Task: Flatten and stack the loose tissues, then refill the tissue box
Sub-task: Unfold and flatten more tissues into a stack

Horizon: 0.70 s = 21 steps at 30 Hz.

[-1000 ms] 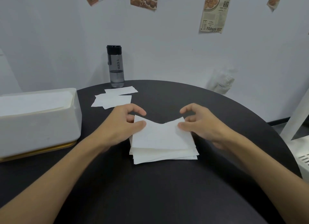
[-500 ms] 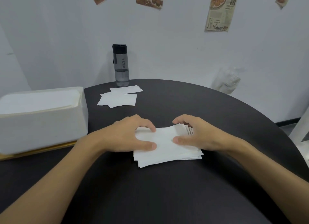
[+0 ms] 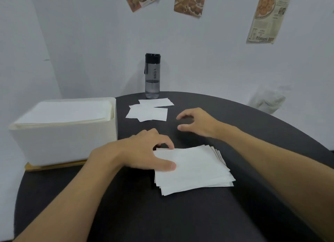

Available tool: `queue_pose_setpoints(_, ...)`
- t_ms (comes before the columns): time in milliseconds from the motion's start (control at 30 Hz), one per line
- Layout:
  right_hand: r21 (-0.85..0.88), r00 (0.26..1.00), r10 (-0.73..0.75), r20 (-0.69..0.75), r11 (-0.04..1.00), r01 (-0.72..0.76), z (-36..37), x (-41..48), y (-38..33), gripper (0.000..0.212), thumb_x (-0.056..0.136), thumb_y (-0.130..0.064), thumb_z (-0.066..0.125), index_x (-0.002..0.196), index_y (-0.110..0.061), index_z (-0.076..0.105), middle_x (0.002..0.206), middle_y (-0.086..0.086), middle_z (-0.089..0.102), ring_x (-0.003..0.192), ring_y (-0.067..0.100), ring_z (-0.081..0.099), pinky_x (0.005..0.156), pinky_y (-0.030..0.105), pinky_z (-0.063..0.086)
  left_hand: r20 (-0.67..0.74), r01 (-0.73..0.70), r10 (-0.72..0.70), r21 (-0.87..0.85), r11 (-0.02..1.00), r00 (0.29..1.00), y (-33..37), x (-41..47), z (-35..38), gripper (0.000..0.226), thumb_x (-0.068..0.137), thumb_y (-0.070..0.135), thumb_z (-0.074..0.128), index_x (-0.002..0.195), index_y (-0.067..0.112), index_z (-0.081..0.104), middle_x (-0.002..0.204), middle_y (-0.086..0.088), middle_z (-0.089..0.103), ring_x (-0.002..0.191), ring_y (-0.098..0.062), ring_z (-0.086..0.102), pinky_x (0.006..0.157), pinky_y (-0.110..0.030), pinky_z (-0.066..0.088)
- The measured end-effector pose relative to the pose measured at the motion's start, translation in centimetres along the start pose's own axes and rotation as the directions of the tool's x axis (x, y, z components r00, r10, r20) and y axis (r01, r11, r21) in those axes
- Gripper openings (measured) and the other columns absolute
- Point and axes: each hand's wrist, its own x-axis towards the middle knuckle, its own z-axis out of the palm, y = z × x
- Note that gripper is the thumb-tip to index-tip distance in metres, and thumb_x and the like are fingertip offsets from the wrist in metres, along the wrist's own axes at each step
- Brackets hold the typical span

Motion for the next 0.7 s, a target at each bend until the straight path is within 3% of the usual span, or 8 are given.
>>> queue_pose_setpoints(167, 0.013, 0.998, -0.022, 0.055, 1.0, 0.021, 2.5, 5.5, 0.6, 0.044, 0.084, -0.031, 0.078, 0.125, -0.018, 0.067, 0.134, -0.003, 0.062, 0.126, 0.012, 0.053, 0.109, 0.027, 0.039, 0.033, -0.012, 0.011, 0.018, 1.0, 0.999, -0.2, 0.3, 0.1, 0.045, 0.085, 0.067, 0.063, 0.125, 0.053, 0.049, 0.12, 0.016, 0.041, 0.119, -0.011, 0.038, 0.109, -0.041, 0.036)
queue_pose_setpoints(400, -0.031, 0.993, -0.116, 0.037, 0.993, 0.117, 2.9, 8.5, 0.8, 0.02, 0.089, -0.023, 0.072, 0.103, -0.01, 0.078, 0.102, -0.003, 0.072, 0.094, 0.013, 0.065, 0.082, 0.019, 0.053, 0.057, -0.006, 0.007, -0.018, 1.0, 0.998, -0.6, 0.7, 0.0, 0.045, 0.083, 0.069, 0.063, 0.123, 0.058, 0.046, 0.119, 0.019, 0.039, 0.121, -0.006, 0.035, 0.111, -0.039, 0.034)
queue_pose_setpoints(567, -0.18, 0.979, -0.201, -0.02, 0.964, 0.194, 3.4, 9.4, 0.7, 0.015, 0.092, -0.013, 0.066, 0.1, -0.008, 0.078, 0.096, -0.003, 0.068, 0.08, 0.008, 0.059, 0.069, 0.009, 0.045, 0.059, -0.004, 0.005, -0.023, 1.0, 0.998, -0.7, 0.8, 0.1, 0.047, 0.083, 0.07, 0.063, 0.125, 0.057, 0.045, 0.119, 0.02, 0.038, 0.121, -0.006, 0.034, 0.111, -0.038, 0.033)
queue_pose_setpoints(700, -0.165, 0.982, -0.185, -0.048, 0.971, 0.175, 3.6, 9.4, 0.9, 0.012, 0.092, -0.014, 0.065, 0.092, -0.009, 0.076, 0.091, 0.0, 0.071, 0.078, 0.01, 0.061, 0.072, 0.017, 0.044, 0.059, 0.003, -0.002, -0.021, 1.0, 0.998, -0.7, 0.8, 0.1, 0.048, 0.083, 0.069, 0.063, 0.126, 0.057, 0.045, 0.12, 0.02, 0.037, 0.121, -0.006, 0.033, 0.111, -0.037, 0.031)
